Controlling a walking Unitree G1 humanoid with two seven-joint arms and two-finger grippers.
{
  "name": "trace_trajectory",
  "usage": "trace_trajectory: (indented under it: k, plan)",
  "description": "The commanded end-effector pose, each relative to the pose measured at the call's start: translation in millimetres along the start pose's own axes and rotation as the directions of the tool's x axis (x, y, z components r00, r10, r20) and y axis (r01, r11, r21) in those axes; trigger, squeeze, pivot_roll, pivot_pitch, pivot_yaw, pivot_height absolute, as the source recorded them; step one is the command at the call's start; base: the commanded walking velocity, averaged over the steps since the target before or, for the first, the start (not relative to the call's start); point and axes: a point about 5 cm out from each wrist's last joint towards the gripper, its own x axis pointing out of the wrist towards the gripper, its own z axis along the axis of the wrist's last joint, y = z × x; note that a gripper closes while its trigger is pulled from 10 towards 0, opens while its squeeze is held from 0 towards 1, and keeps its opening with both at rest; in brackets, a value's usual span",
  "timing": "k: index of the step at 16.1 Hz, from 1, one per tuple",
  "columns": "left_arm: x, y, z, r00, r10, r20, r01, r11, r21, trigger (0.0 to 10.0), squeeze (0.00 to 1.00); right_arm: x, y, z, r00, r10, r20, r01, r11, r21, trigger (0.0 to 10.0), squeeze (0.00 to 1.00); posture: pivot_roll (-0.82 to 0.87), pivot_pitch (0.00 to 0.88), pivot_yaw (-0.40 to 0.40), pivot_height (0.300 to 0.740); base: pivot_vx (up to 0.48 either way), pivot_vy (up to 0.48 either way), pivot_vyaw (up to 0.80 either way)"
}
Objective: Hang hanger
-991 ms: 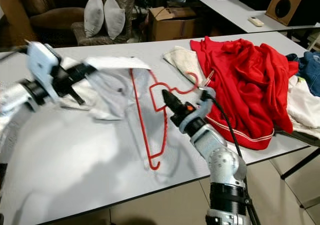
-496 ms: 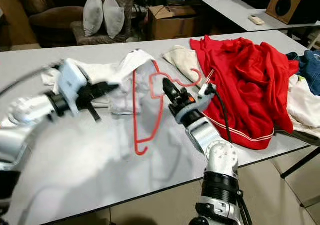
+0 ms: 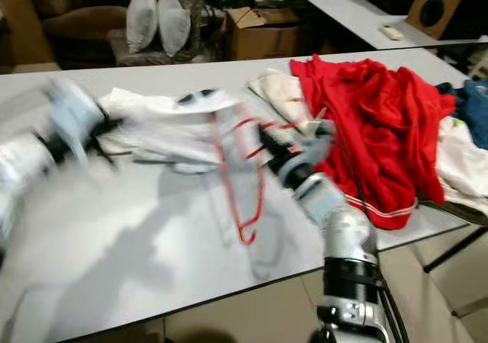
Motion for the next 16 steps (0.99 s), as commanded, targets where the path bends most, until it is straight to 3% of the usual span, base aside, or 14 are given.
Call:
trace_trajectory:
  k: [1,2,3,4,5,6,8,10,12,14,16]
  plan:
    - [2.4,15.2,14,0.997,0.049,0.059,-0.050,0.999,0.012,0.0,0.00,2.1,12.3,-7,0.995,0.052,-0.080,-0.060,0.993,-0.101,10.0,0.00,-0.02,0.000,-0.063,0.740,0.000,0.000,0.00]
    - [5.1,24.4,25,0.994,0.055,0.096,-0.058,0.998,0.032,0.0,0.00,2.1,19.5,-9,0.989,0.092,-0.115,-0.108,0.985,-0.137,10.0,0.00,-0.02,0.000,-0.063,0.740,0.000,0.000,0.00]
    - [10.0,38.5,50,0.987,0.033,0.156,-0.048,0.994,0.097,0.0,0.00,-0.4,33.1,-5,0.978,0.177,-0.113,-0.192,0.970,-0.148,10.0,0.00,-0.01,0.000,-0.054,0.740,0.000,0.000,0.00]
    - [11.1,44.0,59,0.984,0.033,0.176,-0.055,0.992,0.117,0.0,0.00,-1.9,37.4,-4,0.973,0.203,-0.114,-0.219,0.962,-0.161,10.0,0.00,-0.01,0.000,-0.052,0.740,0.000,0.000,0.00]
    - [12.5,51.9,82,0.973,0.013,0.229,-0.051,0.985,0.163,0.0,0.00,-6.1,45.4,0,0.963,0.249,-0.105,-0.265,0.947,-0.183,10.0,0.00,-0.01,0.000,-0.045,0.740,0.000,0.000,0.00]
    - [14.2,55.0,106,0.957,-0.032,0.288,-0.031,0.977,0.211,0.0,0.00,-10.8,51.8,3,0.951,0.292,-0.101,-0.307,0.930,-0.202,10.0,0.00,-0.01,0.000,-0.040,0.740,0.000,0.000,0.00]
    - [17.7,51.0,124,0.939,-0.103,0.329,0.023,0.971,0.239,1.4,0.00,-14.3,53.5,3,0.947,0.304,-0.107,-0.321,0.919,-0.227,10.0,0.00,-0.01,0.000,-0.021,0.740,0.000,0.000,0.00]
    - [28.3,31.5,119,0.939,-0.219,0.265,0.140,0.948,0.286,1.0,0.00,-16.8,46.3,1,0.963,0.249,-0.101,-0.267,0.930,-0.252,10.0,0.00,-0.01,0.000,-0.007,0.740,0.000,0.000,0.00]
    - [46.3,-11.7,81,0.925,-0.347,0.155,0.305,0.921,0.241,0.0,0.00,-23.9,36.9,-5,0.979,0.178,-0.097,-0.198,0.942,-0.272,10.0,0.00,-0.01,0.000,0.008,0.740,0.000,0.000,0.00]
    - [57.9,-42.6,68,0.904,-0.363,0.226,0.341,0.931,0.132,0.0,0.00,-30.0,37.6,-5,0.985,0.161,-0.067,-0.172,0.951,-0.256,10.0,0.00,-0.06,0.000,-0.019,0.740,0.000,0.000,0.00]
    - [60.2,-54.9,58,0.916,-0.319,0.241,0.305,0.948,0.095,0.0,0.00,-30.9,38.0,-6,0.984,0.162,-0.067,-0.174,0.953,-0.249,10.0,0.00,-0.06,0.000,-0.031,0.740,0.000,0.000,0.00]
